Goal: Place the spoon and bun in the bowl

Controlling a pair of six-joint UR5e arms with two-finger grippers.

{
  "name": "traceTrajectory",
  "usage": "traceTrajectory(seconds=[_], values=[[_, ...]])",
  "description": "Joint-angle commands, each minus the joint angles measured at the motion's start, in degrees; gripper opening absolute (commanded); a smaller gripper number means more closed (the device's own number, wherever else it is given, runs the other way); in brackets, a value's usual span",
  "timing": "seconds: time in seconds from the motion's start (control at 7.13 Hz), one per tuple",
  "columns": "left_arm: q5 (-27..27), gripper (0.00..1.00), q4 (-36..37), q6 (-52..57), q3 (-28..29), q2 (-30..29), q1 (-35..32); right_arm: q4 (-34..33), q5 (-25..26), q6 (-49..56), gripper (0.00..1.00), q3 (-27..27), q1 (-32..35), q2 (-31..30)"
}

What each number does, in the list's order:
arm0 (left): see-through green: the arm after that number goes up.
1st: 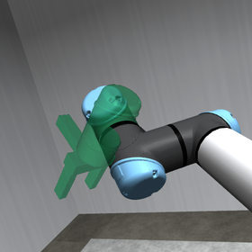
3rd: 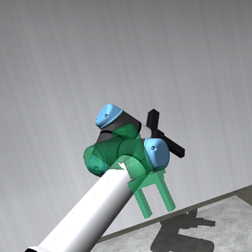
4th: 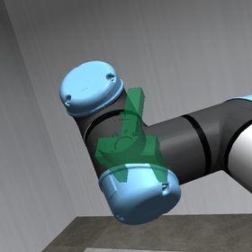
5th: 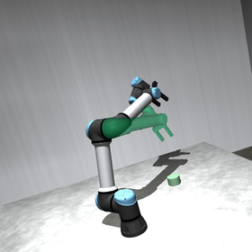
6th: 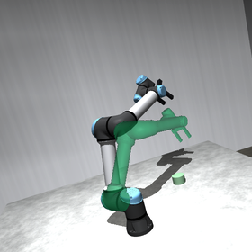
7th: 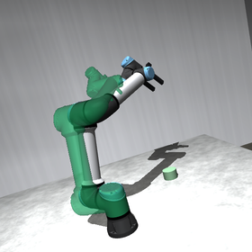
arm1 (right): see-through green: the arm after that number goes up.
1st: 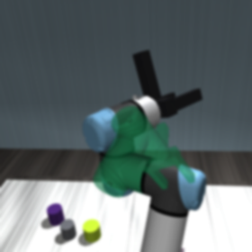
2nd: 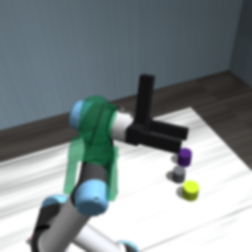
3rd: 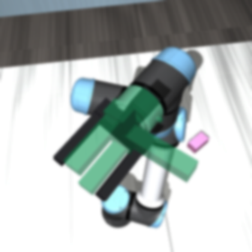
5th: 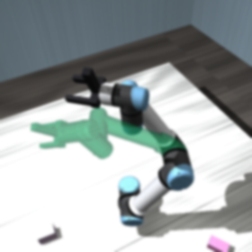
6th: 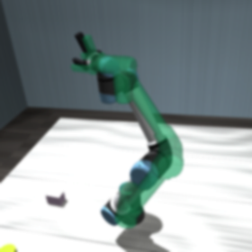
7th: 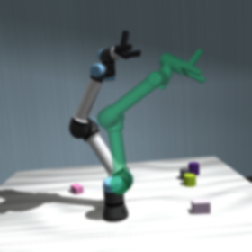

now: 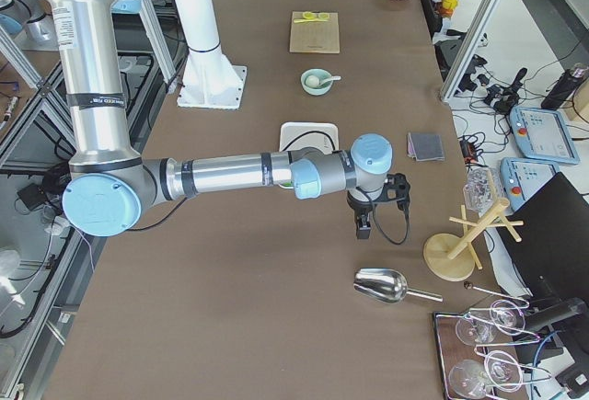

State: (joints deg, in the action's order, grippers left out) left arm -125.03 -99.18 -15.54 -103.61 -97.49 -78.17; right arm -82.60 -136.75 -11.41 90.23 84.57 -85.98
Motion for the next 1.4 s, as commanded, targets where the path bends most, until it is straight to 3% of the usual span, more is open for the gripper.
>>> traceTrajectory(seconds=[0.0,0.28,0.56,1.26], values=[[-0.6,0.98,0.6,0.2,3.7,4.1,-5.7,0.1,-1.8,1.0,1.00,-0.6,3.3,-5.4],[-8.8,0.98,0.7,0.2,3.8,9.8,-11.5,-1.4,-2.8,1.7,1.00,3.1,5.0,-8.2],[-8.7,0.98,0.7,0.2,3.9,12.9,-12.6,-10.2,-2.3,1.3,1.00,9.4,4.8,-7.6],[-8.6,0.98,0.7,-0.1,4.5,14.7,-12.5,-10.8,-2.4,1.6,1.00,8.8,4.7,-8.4]])
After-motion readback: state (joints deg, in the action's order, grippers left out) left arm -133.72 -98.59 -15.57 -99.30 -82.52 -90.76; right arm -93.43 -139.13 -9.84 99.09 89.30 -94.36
